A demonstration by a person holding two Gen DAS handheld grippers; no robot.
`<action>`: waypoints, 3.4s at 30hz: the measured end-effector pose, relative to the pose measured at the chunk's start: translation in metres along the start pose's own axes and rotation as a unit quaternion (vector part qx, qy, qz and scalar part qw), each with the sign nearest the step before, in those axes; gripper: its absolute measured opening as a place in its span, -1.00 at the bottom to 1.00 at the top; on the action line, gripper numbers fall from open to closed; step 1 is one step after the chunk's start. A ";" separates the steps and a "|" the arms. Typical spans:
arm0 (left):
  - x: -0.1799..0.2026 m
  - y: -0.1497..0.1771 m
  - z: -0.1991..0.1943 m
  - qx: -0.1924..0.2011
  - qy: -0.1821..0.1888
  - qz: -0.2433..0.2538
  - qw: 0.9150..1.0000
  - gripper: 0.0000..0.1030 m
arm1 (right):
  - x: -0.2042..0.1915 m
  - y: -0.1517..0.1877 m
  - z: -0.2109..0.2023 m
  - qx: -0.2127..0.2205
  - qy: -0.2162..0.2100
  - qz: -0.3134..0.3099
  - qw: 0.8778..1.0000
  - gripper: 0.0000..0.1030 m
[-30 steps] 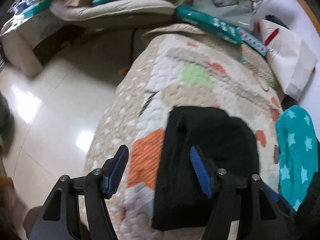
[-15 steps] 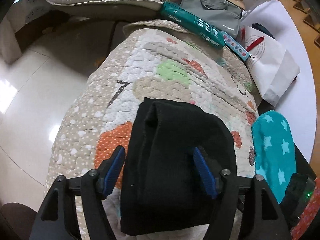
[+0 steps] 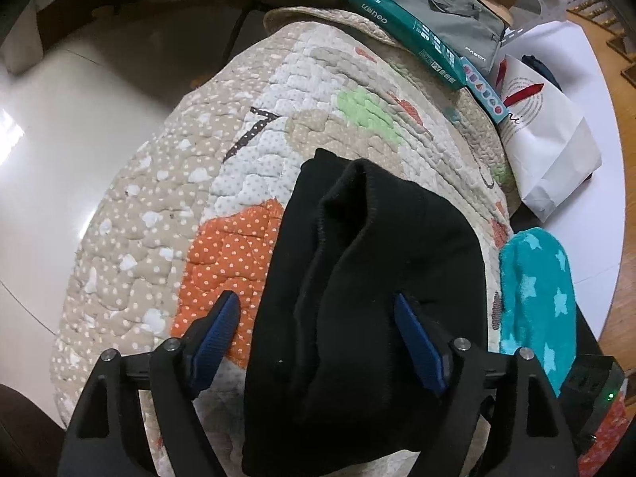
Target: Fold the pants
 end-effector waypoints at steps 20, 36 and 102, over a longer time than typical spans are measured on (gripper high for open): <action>-0.001 0.001 0.004 0.017 0.061 0.015 0.998 0.75 | -0.013 -0.041 0.040 -0.067 -0.023 0.033 0.997 0.67; 0.018 -0.003 0.003 -0.015 0.046 0.025 0.999 -0.30 | -0.034 -0.046 0.052 -0.095 -0.076 0.028 0.992 -0.15; 0.007 -0.168 0.092 -0.049 -0.139 -0.051 0.988 0.32 | -0.013 -0.124 0.048 0.006 0.003 -0.020 1.000 0.44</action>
Point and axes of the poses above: each gripper's, at about its wrist camera, not at the fingertips, and z roughly the way its jaws point, x to its right, y to its underside, the point moved 7 cm from there along z, roughly the way its jaws point, and after that the axes turned 8 degrees about z, right-handed, at the moved point
